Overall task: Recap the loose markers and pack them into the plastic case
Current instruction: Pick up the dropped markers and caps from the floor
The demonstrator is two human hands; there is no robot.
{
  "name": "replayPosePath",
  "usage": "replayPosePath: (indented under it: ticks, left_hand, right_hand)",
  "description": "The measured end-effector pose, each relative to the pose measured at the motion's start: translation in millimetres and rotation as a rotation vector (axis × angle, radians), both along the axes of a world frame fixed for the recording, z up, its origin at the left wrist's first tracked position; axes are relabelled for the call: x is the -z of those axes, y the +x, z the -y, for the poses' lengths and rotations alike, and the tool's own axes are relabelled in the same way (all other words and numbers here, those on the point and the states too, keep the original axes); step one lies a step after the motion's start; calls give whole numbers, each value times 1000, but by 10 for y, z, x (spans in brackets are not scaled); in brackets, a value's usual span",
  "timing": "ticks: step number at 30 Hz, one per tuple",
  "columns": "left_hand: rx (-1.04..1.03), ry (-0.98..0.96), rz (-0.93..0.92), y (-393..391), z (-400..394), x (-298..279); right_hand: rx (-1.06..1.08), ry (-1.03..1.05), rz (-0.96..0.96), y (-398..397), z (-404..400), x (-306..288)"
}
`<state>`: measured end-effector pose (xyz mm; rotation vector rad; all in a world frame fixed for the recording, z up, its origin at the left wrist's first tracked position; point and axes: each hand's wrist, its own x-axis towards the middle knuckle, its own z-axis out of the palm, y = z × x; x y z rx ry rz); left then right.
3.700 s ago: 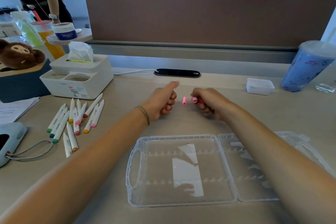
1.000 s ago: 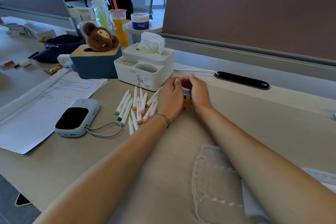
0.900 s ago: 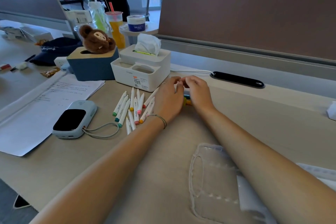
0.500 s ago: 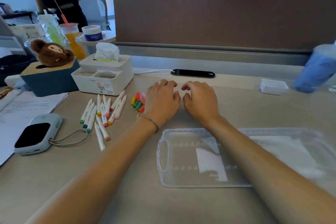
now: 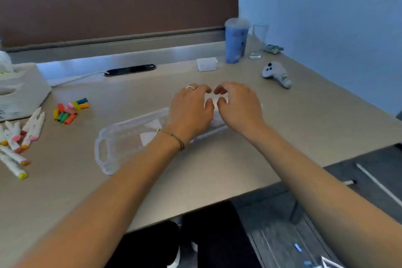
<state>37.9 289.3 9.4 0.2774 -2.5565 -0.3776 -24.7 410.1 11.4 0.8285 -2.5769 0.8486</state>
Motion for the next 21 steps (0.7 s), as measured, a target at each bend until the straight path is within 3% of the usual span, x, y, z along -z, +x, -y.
replayPosePath:
  ticks: [13,21]
  left_hand:
    - [583,50,7,-66,-2405,192]
    - [819,43,166,-94,-3672,759]
  right_hand:
    - [469,-55,53,596,-2600,168]
    - [694,-123,174,852,-3853,868]
